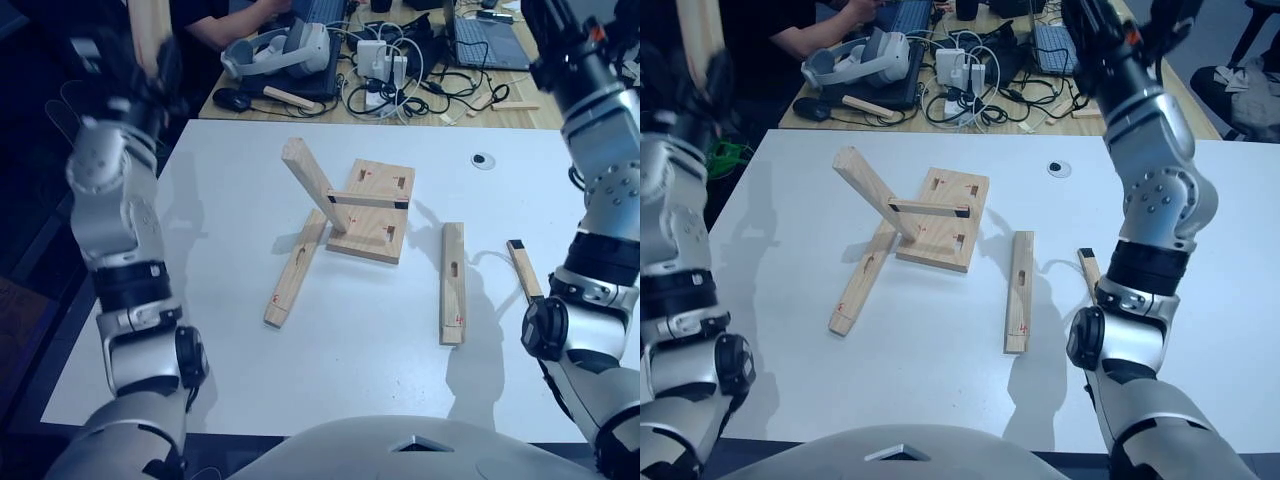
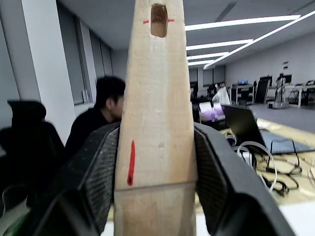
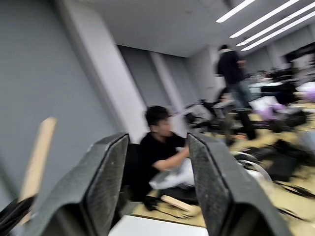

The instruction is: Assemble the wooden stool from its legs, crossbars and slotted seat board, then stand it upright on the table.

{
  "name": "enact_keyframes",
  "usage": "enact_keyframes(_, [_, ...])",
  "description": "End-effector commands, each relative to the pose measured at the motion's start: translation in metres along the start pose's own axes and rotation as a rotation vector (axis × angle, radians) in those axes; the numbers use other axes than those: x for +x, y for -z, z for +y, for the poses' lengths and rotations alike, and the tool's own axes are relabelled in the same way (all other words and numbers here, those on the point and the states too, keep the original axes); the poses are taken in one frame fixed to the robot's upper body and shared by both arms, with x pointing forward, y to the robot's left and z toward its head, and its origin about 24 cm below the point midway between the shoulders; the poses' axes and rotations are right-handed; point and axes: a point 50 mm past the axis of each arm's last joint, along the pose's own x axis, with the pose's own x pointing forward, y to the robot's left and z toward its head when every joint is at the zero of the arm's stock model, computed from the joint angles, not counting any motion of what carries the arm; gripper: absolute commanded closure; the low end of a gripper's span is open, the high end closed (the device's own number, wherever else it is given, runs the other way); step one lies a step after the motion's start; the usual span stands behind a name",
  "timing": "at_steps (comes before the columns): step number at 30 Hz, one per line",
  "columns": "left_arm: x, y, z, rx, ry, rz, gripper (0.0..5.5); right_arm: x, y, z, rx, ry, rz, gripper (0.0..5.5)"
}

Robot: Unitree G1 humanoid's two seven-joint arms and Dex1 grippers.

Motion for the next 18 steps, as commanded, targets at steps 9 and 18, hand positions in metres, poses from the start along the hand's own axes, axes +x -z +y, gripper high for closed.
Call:
enact_keyframes(9, [-0.014, -0.025, -0.109, 0.112, 0.633, -0.281, 3.45, 0.017, -0.008, 0.075, 0.213, -0.401, 0.016, 1.36])
enact_keyframes(18, [-0.028, -0.018, -0.119, 0.230, 0.741, -0.311, 3.45, 0.018, -0.022, 0.078, 0.252, -0.390, -0.020, 0.80])
